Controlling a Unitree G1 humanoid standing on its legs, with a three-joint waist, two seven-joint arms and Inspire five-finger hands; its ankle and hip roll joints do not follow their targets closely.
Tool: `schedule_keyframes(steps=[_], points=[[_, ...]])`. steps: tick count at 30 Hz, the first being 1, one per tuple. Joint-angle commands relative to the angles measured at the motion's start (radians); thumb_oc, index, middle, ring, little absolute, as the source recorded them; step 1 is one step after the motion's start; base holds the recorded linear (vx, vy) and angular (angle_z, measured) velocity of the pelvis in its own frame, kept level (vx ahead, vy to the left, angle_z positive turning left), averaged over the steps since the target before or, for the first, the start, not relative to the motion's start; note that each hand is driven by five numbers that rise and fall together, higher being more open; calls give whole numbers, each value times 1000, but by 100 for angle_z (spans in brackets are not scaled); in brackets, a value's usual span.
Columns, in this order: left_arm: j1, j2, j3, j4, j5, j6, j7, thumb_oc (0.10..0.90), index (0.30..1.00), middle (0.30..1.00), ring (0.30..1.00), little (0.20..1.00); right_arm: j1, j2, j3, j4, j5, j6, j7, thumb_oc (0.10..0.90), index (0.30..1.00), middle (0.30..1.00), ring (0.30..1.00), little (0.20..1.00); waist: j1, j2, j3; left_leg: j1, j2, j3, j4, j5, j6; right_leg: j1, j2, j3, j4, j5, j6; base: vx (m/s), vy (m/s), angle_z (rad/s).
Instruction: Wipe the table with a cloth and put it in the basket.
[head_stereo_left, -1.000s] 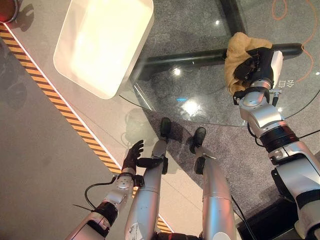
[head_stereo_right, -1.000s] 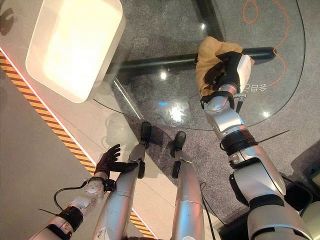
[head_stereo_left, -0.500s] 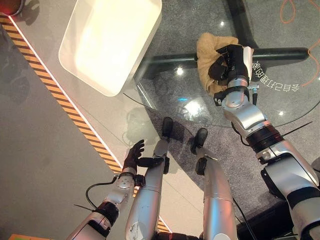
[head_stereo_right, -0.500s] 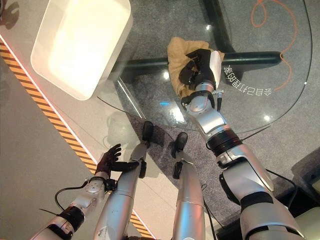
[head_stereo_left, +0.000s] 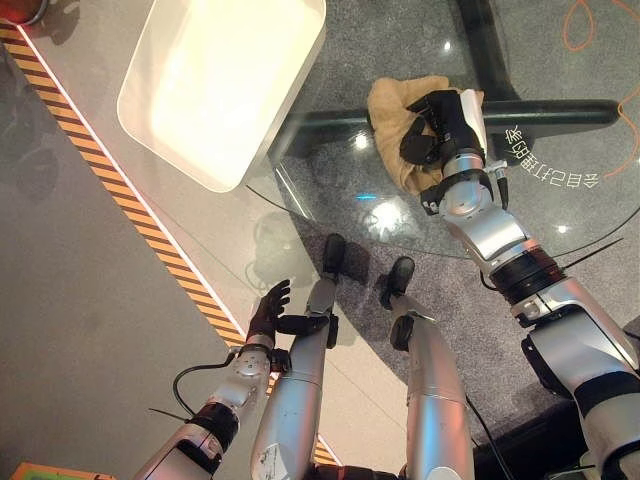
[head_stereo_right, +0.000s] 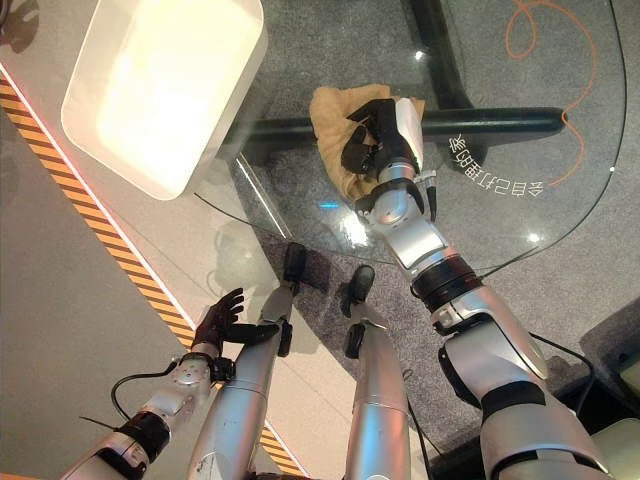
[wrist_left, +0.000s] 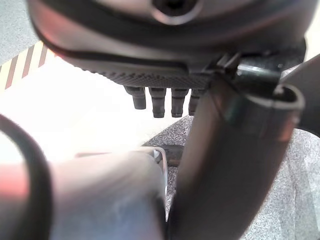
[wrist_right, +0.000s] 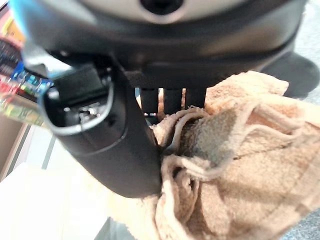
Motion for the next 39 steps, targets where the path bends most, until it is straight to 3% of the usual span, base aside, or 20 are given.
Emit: schedule_keyframes(steps=[1,5,8,13,15,16,19,20,21,22,28,31,35,39], points=[[94,2,-64,-32,37,-1,13,800,900,900,900,900,-13,172,101,-124,53,-90,117,100,300,300,300,200,64,17,-13,21,-71,49,131,-181,63,31,-36,51,-152,121,122,1,-35,5],[95,6,-64,-22,33,0,11,800,900,900,900,900,-17,170,100,-116,52,-92,123,100,300,300,300,200,62,14,-13,26,-69,50,128,-180,63,34,-34,49,-150,122,122,1,-16,2],[96,10,-65,-25,33,1,10,800,900,900,900,900,-17,152,87,-114,56,-82,47,100,300,300,300,200,58,13,-13,31,-65,53,127,-181,64,38,-33,51,-152,122,122,-3,-10,1],[94,6,-61,-10,35,-4,14,800,900,900,900,900,-29,118,33,-79,79,-129,-46,100,300,300,300,200,50,7,-13,42,-60,54,127,-188,65,48,-28,55,-152,122,122,-8,-37,2],[95,8,-60,-10,36,-2,16,800,900,900,900,900,-33,106,14,-80,93,-142,-48,100,300,300,300,200,47,4,-13,45,-59,53,127,-191,66,51,-26,54,-153,122,123,-38,-53,1],[81,11,-49,-11,42,1,18,800,900,900,900,900,-57,84,-10,-96,114,-164,-15,100,300,300,300,200,38,-5,-13,12,-60,54,121,-160,69,24,-27,46,-168,153,115,-69,-56,0],[81,16,-43,-7,39,1,15,800,900,900,900,900,-60,76,-5,-143,139,-164,72,100,300,300,300,200,33,-10,-13,16,-57,56,117,-158,68,24,-26,46,-168,154,114,-13,-40,-1],[100,16,-48,-7,37,2,14,800,900,900,900,900,-38,80,1,-163,149,-155,82,100,300,300,300,200,35,-8,-13,52,-53,55,120,-189,64,52,-21,55,-153,123,121,0,0,0],[82,19,-42,-9,37,3,14,800,900,900,900,900,-54,76,0,-172,147,-149,82,100,300,300,300,200,31,-10,-13,17,-56,59,115,-156,67,22,-24,47,-164,153,112,51,-23,-2],[99,20,-48,-12,32,2,13,800,900,900,900,900,-30,79,8,-185,127,-136,74,100,300,300,300,200,33,-7,-13,55,-51,59,119,-187,63,53,-20,57,-149,121,120,-10,-14,-4],[103,13,-48,-9,34,-12,15,800,900,900,900,900,5,70,-7,-173,154,-136,-3,100,300,300,300,200,27,2,-13,58,-52,68,118,-189,68,51,-20,60,-144,115,113,8,-2,-1],[102,12,-47,7,29,-11,19,800,900,900,900,900,8,65,-28,-145,104,-127,-58,100,300,300,300,200,23,3,-13,62,-49,75,112,-188,67,54,-18,61,-147,116,113,0,0,0],[111,21,-45,16,38,-15,18,800,900,900,900,900,-7,10,-63,-94,125,-119,-151,100,300,300,300,200,18,-2,-13,67,-44,78,109,-194,68,60,-13,64,-149,117,116,-10,-33,-1],[121,33,-40,21,36,-23,15,800,900,900,900,900,-15,-32,-96,-61,134,-131,-178,100,300,300,300,200,12,-10,-13,69,-40,80,105,-196,68,63,-8,65,-153,118,117,-7,-29,-1]])
